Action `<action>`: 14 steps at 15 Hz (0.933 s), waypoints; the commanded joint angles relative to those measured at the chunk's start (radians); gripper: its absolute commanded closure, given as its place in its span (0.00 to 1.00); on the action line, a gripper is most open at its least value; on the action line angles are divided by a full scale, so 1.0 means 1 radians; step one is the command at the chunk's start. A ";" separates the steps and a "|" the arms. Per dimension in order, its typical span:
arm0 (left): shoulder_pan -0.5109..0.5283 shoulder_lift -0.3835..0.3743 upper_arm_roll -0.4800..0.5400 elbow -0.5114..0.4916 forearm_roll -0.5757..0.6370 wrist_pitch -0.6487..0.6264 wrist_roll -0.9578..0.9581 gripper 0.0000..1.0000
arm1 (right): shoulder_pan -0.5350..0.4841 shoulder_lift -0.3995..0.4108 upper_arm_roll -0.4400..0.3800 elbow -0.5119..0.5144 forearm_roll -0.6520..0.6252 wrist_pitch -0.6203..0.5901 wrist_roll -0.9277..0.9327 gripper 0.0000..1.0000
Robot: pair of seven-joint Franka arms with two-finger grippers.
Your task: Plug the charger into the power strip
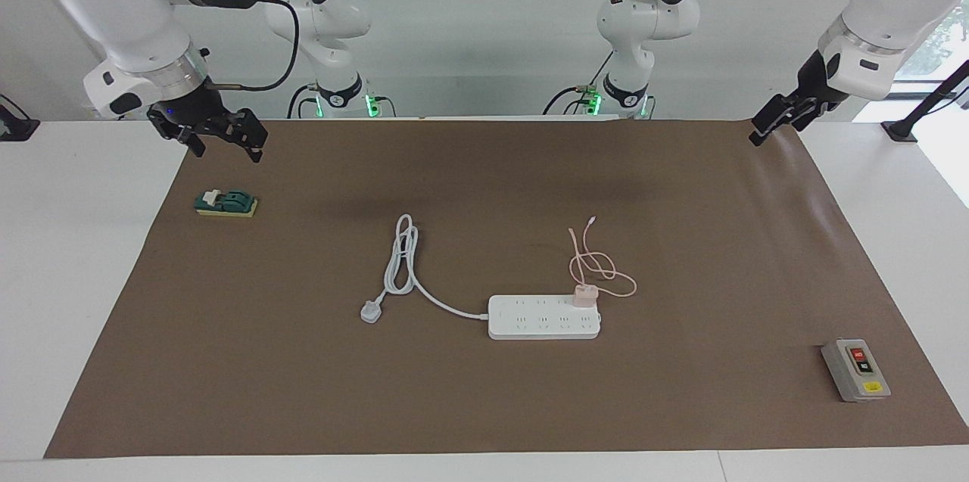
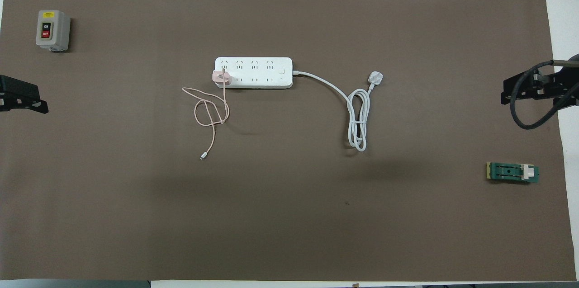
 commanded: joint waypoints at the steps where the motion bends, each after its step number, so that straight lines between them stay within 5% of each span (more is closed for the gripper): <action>1: -0.024 -0.026 0.009 -0.029 -0.007 -0.010 0.014 0.00 | -0.010 -0.016 0.009 -0.020 -0.010 0.009 -0.019 0.00; 6: -0.050 -0.028 0.009 -0.030 -0.007 -0.018 0.184 0.00 | -0.010 -0.016 0.009 -0.020 -0.011 0.009 -0.019 0.00; 14: -0.041 -0.026 0.009 -0.030 -0.007 -0.001 0.191 0.00 | -0.010 -0.016 0.009 -0.020 -0.010 0.009 -0.020 0.00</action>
